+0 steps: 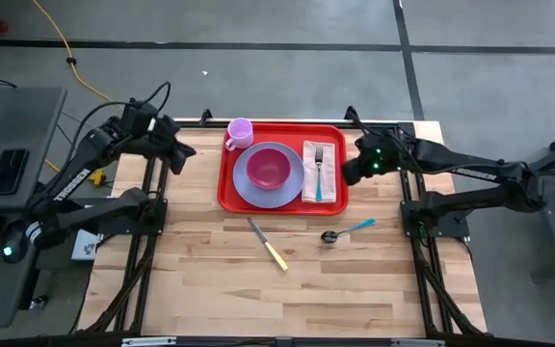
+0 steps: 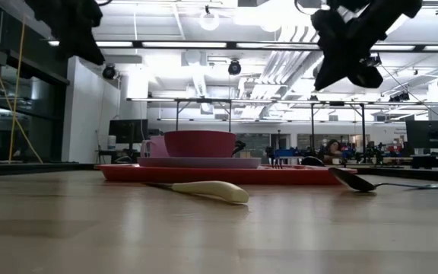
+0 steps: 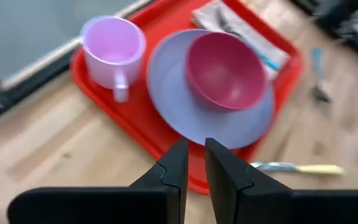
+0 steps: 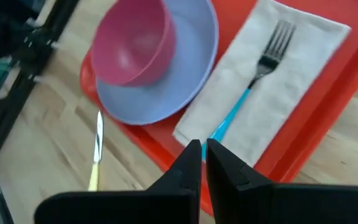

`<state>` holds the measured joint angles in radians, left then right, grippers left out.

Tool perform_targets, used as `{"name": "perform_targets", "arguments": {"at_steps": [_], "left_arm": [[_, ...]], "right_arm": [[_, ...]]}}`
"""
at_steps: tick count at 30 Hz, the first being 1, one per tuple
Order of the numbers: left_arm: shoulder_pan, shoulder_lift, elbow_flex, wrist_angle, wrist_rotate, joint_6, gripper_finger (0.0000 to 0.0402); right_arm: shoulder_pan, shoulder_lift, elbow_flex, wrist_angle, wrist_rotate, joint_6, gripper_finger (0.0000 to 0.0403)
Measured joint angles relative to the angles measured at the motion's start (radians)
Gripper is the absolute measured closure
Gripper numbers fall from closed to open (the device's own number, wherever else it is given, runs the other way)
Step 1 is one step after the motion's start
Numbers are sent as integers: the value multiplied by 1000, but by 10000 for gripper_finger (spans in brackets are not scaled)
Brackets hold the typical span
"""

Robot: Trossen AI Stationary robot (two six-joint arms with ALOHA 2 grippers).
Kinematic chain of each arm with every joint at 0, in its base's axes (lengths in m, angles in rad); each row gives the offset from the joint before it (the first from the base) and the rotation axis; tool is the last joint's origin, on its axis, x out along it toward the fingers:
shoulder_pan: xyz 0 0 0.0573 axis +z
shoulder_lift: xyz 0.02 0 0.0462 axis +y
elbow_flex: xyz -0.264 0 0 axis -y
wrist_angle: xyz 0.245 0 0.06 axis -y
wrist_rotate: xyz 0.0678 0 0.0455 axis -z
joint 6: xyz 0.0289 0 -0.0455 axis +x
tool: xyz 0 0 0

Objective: Set up tray
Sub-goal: Put the blue spoon to the left of the blue fork on the light pink napkin

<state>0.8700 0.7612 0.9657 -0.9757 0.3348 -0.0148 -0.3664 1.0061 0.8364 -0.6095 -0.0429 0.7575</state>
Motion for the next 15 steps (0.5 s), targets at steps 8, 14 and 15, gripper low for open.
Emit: {"name": "perform_targets", "arguments": {"at_steps": [8, 14, 15], "left_arm": [[0, -95, 0, -93, 67, -164, 316], [0, -155, 0, -126, 67, -283, 316], [0, -162, 0, -134, 67, -300, 316]], "right_arm": [[27, -19, 0, -25, -26, -131, 399], [26, -13, 0, -58, -129, -299, 401], [26, -13, 0, -81, -157, -350, 400]]}}
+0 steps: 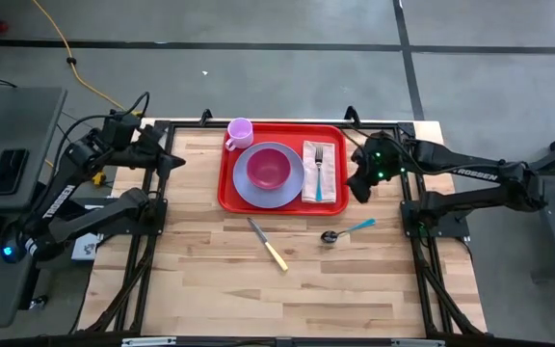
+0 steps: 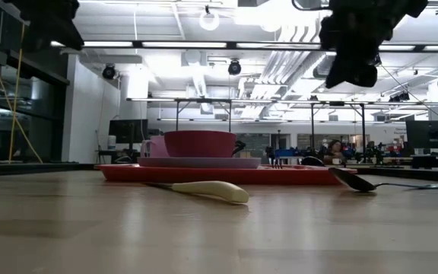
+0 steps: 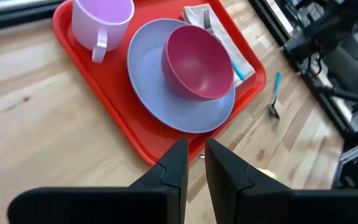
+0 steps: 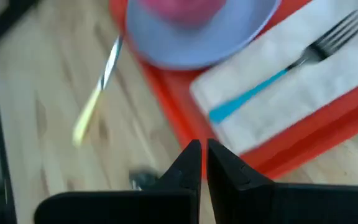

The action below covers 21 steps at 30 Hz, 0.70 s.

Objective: Set up tray
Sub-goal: Put the blue spoon to the left of the blue fork on the light pink napkin

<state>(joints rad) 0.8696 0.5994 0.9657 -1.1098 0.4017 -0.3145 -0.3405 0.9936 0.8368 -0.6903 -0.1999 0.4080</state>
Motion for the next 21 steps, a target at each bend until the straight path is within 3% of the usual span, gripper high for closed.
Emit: {"name": "perform_targets", "arguments": {"at_steps": [9, 16, 21], "left_arm": [[0, -15, 0, -41, -30, -104, 316], [0, -16, 0, -37, -100, 1, 316], [0, -52, -54, 160, -98, 53, 316]], "right_arm": [[59, 0, 0, -178, -45, -284, 400], [157, 1, 0, -185, 22, -364, 400], [201, 1, 0, -212, 96, -356, 398]]}}
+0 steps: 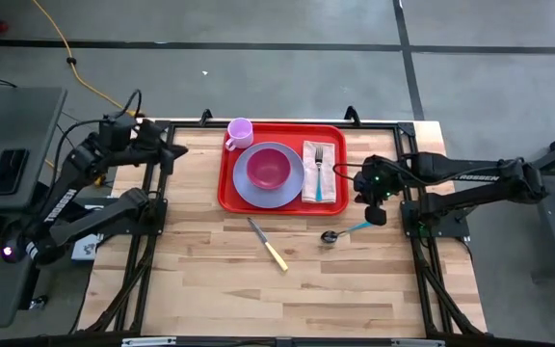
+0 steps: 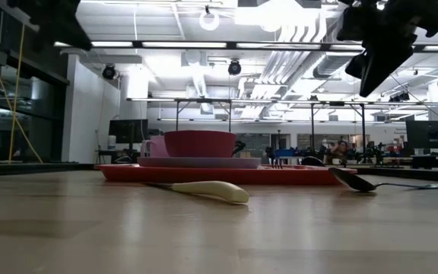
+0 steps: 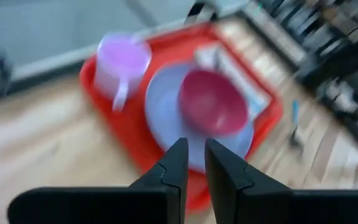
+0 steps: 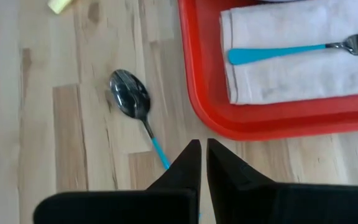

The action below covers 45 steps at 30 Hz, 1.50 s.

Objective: Set up tray
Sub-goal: Put the blue spoon to the left of the blue fork on the light pink napkin

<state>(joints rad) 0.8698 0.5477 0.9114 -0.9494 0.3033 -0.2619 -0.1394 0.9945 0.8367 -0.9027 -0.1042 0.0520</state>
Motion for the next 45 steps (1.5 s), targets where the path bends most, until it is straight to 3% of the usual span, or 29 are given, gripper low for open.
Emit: {"name": "perform_targets", "arguments": {"at_steps": [4, 9, 14, 20, 31, 37, 45], "left_arm": [[-7, -75, -143, 257, 50, -72, 316], [-102, -141, -289, 398, 30, -162, 316], [-268, -173, -335, 462, -138, -211, 316], [-529, -166, -404, 587, -385, -257, 316], [-982, -42, -439, 610, -800, -404, 316], [-1115, -20, -439, 609, -900, -452, 316], [-1166, -22, -439, 589, -931, -495, 316]], "right_arm": [[27, 0, 0, -2, 40, 45, 395], [55, 0, 0, -2, 80, 79, 395], [81, 23, 0, -24, 76, 78, 382], [121, 138, 0, -36, 74, 34, 353], [163, 310, 0, -5, 58, -50, 324], [204, 371, 0, 42, 42, -61, 324], [278, 444, 0, 81, 54, -83, 324]]}}
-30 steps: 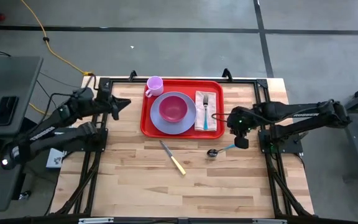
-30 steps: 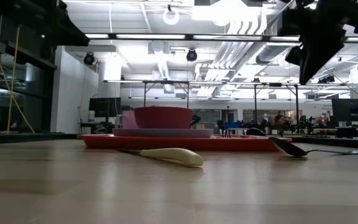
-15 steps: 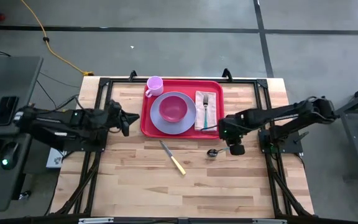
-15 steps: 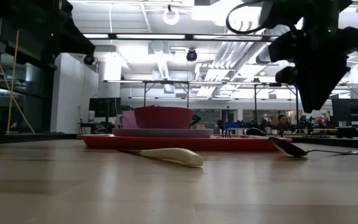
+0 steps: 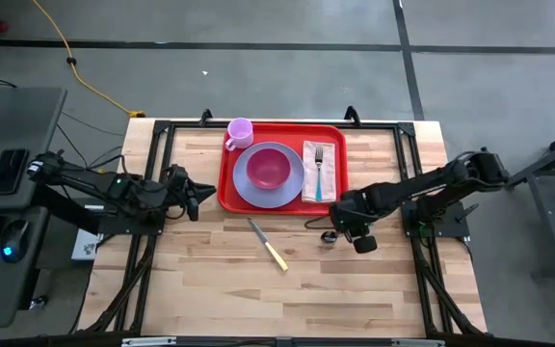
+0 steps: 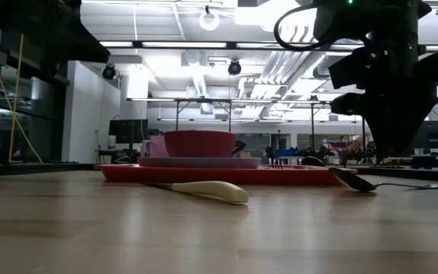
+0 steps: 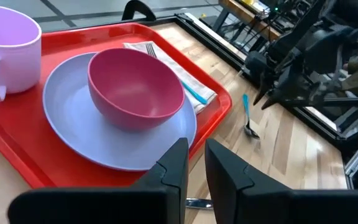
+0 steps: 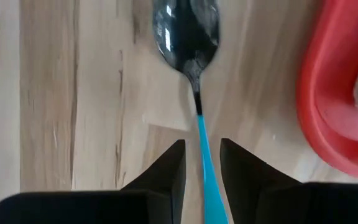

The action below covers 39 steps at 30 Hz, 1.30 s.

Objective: Set up tray
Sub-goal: Put the blue spoon to the left of the blue fork on the light pink napkin

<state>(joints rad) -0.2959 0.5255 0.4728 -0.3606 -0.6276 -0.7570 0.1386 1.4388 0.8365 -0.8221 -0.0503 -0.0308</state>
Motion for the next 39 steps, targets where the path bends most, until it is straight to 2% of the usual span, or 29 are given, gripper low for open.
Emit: {"name": "perform_targets", "arguments": {"at_steps": [7, 20, 35, 39], "left_arm": [[0, 0, 0, -10, 4, 0, 316], [0, 0, 0, -24, 33, 0, 316], [0, 0, 0, -48, 37, -8, 316], [0, 0, 0, -53, 36, -9, 316]], "right_arm": [[37, 49, 0, 75, 22, -4, 324], [40, 163, 0, 81, 69, -41, 324], [39, 198, 1, 94, 106, -47, 325], [39, 198, 0, 99, 111, -28, 337]]}}
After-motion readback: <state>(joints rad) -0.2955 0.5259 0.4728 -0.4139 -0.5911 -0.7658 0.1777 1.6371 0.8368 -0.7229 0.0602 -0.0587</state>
